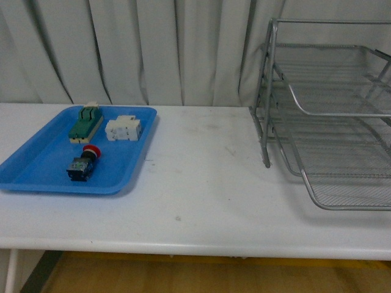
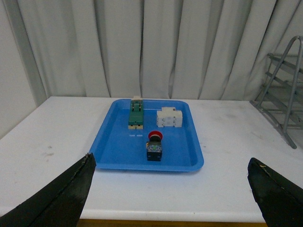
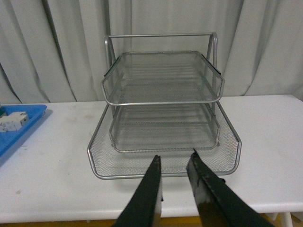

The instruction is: Place button on rack with both arms

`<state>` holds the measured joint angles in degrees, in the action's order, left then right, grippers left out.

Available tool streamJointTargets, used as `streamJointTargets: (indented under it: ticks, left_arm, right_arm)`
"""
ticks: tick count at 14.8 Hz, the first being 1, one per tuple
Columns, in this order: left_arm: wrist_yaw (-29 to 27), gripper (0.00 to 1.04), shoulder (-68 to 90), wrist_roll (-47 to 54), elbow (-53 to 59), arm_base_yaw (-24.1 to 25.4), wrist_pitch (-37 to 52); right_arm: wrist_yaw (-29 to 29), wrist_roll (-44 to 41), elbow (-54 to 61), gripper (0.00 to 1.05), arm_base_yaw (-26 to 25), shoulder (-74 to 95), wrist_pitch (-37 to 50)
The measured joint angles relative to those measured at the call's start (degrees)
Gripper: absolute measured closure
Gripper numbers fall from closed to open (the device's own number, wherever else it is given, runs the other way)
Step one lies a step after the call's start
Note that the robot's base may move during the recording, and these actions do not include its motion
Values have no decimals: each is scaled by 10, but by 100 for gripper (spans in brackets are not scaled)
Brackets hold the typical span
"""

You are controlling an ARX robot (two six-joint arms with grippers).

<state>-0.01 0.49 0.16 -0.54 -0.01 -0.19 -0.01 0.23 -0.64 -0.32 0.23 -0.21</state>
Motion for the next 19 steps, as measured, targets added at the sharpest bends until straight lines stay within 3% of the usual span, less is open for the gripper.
streamJointTargets:
  ticks: [1,2,3,4,7,10,14,16,19]
  left_arm:
    - [-34,7,10,11,-12,-11,-43]
    - [-145,7,101,46,-64,-70,-132]
    - [-209,7,231,83,-119,-96,-118]
    - [-210,7,336,107,-165,-73,-81]
    - [-121,7,676,141,-296,-11,23]
    - [-67,7,922,133,-469,-2,7]
    - [-26,7,1107,91,-645,5,-44]
    - [11,7,1254,42,-837,10,-107]
    - [2,7,1328,32,-925,10,-145]
  right_arm:
    - [0,0,0,76,0,0,0]
    - [2,0,0,64,0,0,-1]
    - [0,-1,0,51,0,0,0]
    - [0,-1,0,40,0,0,0]
    - [0,-1,0,5,0,0,0]
    - [0,-1,0,6,0,0,0]
    - [0,-1,0,6,0,0,0]
    - [0,-1,0,6,0,0,0]
    - [0,-1,0,6,0,0,0]
